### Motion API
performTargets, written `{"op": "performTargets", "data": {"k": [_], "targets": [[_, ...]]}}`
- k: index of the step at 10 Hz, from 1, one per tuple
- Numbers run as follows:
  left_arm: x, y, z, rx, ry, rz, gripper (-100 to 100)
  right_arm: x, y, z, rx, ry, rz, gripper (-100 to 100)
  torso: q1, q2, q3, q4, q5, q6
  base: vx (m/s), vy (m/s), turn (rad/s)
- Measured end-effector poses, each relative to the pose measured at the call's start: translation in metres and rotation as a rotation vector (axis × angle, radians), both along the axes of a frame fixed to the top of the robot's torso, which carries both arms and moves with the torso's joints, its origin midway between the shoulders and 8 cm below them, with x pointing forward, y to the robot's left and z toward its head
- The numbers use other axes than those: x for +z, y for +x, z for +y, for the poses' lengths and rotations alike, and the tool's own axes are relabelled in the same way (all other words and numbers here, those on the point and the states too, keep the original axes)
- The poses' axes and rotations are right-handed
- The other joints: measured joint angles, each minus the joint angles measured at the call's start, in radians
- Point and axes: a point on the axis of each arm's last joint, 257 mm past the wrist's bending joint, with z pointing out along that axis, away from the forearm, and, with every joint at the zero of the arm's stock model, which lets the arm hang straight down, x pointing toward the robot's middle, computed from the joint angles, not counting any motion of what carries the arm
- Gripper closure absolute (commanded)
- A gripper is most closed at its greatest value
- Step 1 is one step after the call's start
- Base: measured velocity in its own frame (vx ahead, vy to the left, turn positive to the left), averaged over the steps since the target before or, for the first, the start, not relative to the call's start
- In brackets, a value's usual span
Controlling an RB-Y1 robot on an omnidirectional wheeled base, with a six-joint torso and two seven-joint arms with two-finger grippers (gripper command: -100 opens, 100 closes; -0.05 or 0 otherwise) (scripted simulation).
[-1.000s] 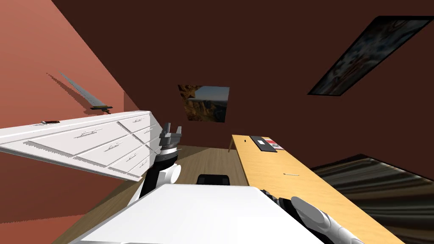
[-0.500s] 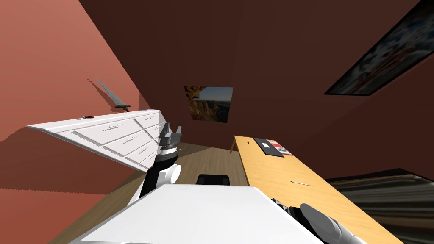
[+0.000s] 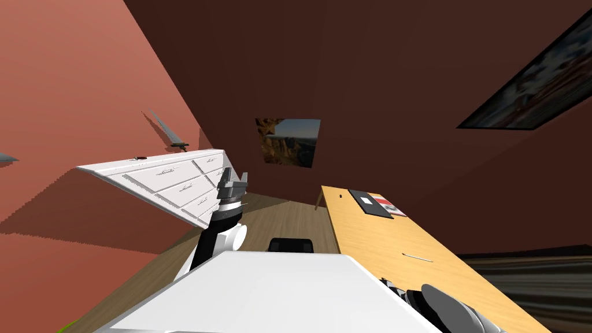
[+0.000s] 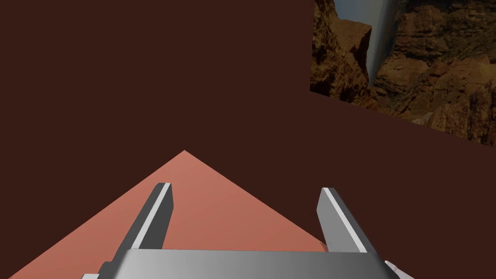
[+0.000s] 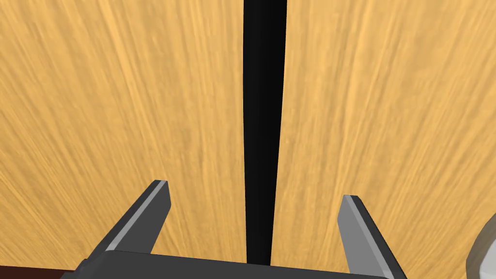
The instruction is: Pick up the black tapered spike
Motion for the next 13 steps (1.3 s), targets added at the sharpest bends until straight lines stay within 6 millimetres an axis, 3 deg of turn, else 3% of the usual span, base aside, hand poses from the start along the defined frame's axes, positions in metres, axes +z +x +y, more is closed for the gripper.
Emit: {"op": "performTargets", "data": {"k": [1,4,5,9,10,11,13], "targets": [[0.000,0.000,0.000,0.000,0.000,0.000,0,0.000,0.000,0.000,0.000,0.000,0.000,-100,0.000,0.000,0.000,0.000,0.000,0.000,0.004,-0.021,0.083],[0.000,0.000,0.000,0.000,0.000,0.000,0,-0.018,-0.010,0.012,-0.017,0.001,0.000,-100,-0.002,-0.001,0.000,0.000,-0.001,0.000,0.003,-0.031,0.055],[0.000,0.000,0.000,0.000,0.000,0.000,0,-0.018,-0.010,0.012,-0.019,0.000,-0.001,100,-0.001,-0.001,0.000,0.000,0.000,0.000,0.000,0.000,0.000],[0.000,0.000,0.000,0.000,0.000,0.000,0,-0.018,-0.011,0.013,-0.017,0.000,0.001,100,-0.001,-0.001,-0.001,0.000,-0.001,0.000,-0.001,0.000,-0.003],[0.000,0.000,0.000,0.000,0.000,0.000,0,-0.018,-0.011,0.013,-0.017,0.000,0.001,0,-0.001,-0.001,-0.001,0.000,-0.001,0.000,0.000,0.000,0.000],[0.000,0.000,0.000,0.000,0.000,0.000,0,-0.018,-0.011,0.013,-0.017,0.000,0.001,100,-0.001,-0.001,-0.001,0.000,-0.001,0.000,0.002,0.021,-0.080],[0.000,0.000,0.000,0.000,0.000,0.000,0,-0.007,-0.002,0.004,-0.006,-0.002,-0.002,100,0.002,-0.001,-0.001,0.000,0.000,0.000,0.000,0.026,-0.068]]}}
